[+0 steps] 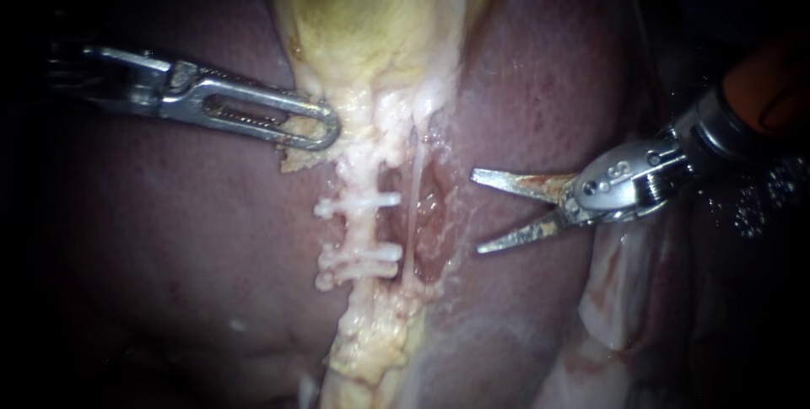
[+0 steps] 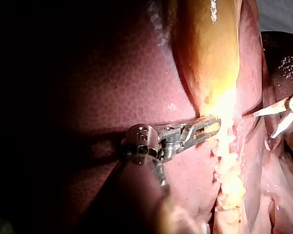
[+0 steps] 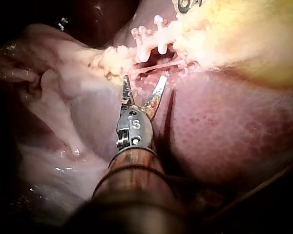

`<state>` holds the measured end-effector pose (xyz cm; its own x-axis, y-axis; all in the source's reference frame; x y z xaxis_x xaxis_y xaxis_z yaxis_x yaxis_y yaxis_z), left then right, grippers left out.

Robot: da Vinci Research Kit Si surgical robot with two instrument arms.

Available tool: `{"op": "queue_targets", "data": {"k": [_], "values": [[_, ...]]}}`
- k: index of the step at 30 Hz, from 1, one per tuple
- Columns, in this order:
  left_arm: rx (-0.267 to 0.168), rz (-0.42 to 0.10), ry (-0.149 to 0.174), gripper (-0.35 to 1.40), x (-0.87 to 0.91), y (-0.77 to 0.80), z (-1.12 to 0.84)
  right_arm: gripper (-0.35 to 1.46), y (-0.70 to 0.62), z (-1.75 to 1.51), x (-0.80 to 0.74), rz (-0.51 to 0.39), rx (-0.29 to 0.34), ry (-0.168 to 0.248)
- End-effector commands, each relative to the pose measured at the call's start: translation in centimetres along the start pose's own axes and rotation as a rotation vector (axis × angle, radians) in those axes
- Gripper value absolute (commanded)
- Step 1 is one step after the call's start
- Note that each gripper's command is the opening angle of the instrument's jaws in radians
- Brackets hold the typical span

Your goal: Go to the cutting position left tube

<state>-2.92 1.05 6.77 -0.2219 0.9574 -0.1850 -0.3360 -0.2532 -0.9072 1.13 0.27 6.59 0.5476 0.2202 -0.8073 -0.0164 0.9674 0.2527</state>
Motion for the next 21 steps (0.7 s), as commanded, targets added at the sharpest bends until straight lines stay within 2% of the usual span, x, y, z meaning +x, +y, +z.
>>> {"op": "queue_targets", "data": {"k": [1,5,10,13,18,21], "values": [[-0.001,0.0,-0.001,-0.35,0.01,0.02,-0.02,1.43,0.0,0.0,0.0,0.0,-0.001,0.0],[-0.005,-0.01,-0.001,-0.35,0.12,0.18,-0.23,1.43,0.0,0.0,0.0,0.0,0.005,0.002],[-0.023,0.018,0.07,-0.35,0.44,0.54,-0.7,1.43,0.0,0.01,0.01,0.001,0.01,0.004],[-0.021,0.026,0.084,-0.35,0.49,0.66,-0.85,1.43,-0.01,0.02,0.02,0.001,0.015,0.007],[-0.016,0.031,0.087,-0.35,0.4,0.61,-0.81,1.43,-0.05,0.11,0.13,0.003,0.061,0.023],[-0.013,0.034,0.088,-0.35,0.37,0.56,-0.76,1.41,-0.09,0.2,0.22,0.008,0.097,0.06]]}}
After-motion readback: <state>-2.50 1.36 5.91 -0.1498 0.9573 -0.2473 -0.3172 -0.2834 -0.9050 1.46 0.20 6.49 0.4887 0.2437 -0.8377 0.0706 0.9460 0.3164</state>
